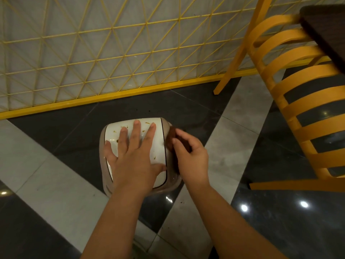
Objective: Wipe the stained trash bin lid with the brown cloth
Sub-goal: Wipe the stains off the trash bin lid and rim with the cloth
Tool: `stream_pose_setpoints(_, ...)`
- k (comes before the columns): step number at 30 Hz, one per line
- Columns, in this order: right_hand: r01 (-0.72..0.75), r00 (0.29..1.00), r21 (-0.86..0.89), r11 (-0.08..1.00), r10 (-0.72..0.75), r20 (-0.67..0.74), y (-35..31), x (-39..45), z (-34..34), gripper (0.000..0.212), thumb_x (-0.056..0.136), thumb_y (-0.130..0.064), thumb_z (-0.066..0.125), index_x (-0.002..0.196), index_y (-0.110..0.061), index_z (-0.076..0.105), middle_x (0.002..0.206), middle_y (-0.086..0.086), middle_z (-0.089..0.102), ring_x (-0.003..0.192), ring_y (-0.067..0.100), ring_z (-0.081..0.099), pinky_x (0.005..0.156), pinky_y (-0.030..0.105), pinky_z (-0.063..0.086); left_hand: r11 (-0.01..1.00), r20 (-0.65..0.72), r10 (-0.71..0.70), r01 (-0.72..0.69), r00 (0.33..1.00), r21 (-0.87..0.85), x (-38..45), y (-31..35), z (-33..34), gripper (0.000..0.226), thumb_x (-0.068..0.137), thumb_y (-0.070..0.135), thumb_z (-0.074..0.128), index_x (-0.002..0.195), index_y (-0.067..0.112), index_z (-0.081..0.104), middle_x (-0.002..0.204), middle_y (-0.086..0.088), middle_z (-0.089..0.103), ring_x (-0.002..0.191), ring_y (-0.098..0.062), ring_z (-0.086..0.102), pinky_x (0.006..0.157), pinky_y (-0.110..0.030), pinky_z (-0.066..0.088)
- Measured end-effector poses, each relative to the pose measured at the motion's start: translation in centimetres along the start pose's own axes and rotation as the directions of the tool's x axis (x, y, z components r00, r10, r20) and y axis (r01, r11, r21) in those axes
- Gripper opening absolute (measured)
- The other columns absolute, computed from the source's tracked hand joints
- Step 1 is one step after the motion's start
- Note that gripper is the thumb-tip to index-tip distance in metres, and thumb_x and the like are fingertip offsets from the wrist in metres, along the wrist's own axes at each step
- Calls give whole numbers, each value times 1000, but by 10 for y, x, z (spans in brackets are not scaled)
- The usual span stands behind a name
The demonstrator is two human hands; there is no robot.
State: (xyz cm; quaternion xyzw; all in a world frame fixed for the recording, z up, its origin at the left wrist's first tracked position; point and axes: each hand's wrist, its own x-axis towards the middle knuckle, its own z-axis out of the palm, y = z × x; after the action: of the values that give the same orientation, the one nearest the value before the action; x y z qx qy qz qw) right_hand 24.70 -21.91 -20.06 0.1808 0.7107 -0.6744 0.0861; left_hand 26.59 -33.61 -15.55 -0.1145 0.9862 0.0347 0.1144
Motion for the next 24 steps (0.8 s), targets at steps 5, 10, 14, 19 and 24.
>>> stream_pose_setpoints(5, 47, 999, -135, 990, -43, 34, 22, -26, -16, 26, 92, -19, 59, 113, -34, 67, 116, -14, 61, 108, 2, 59, 95, 25, 52, 1000, 6, 4, -4, 1000, 20, 0, 0, -1, 103, 77, 65, 57, 142, 44, -20, 156, 6, -20, 144, -25, -16, 111, -57, -5)
stream_pose_setpoints(10, 47, 999, -309, 950, -43, 19, 56, -49, -32, 25, 89, -13, 64, 105, -32, 68, 110, -14, 61, 102, -1, 59, 96, 23, 51, 999, 31, 18, -19, 999, 36, 2, -2, -2, 107, 74, 66, 58, 141, 44, -22, 156, 6, -21, 144, -25, -17, 111, -58, -6)
stream_pose_setpoints(14, 94, 996, -446, 890, -83, 43, 37, 0, -21, 24, 94, -20, 59, 115, -30, 67, 118, -10, 56, 97, -1, 54, 81, 4, 42, 998, 40, 13, -15, 999, 53, 2, -2, -2, 114, 69, 71, 60, 140, 43, -24, 155, 6, -23, 143, -26, -18, 110, -59, -7)
stream_pose_setpoints(19, 209, 978, -570, 795, -174, 117, 34, 16, -17, 29, 96, -26, 53, 123, -30, 63, 121, -8, 51, 103, 6, 54, 91, 15, 45, 999, -2, -19, 19, 1000, 45, 0, 6, -3, 107, 72, 71, 55, 141, 44, -22, 156, 5, -20, 144, -26, -16, 111, -58, -6)
stream_pose_setpoints(24, 322, 946, -545, 774, -283, 157, 69, -33, -41, 30, 91, -21, 61, 119, -26, 67, 117, -9, 58, 105, 7, 56, 92, 25, 52, 999, -20, -22, 22, 1000, 33, 0, 6, -1, 106, 73, 70, 56, 142, 44, -21, 156, 5, -20, 144, -25, -16, 111, -58, -6)
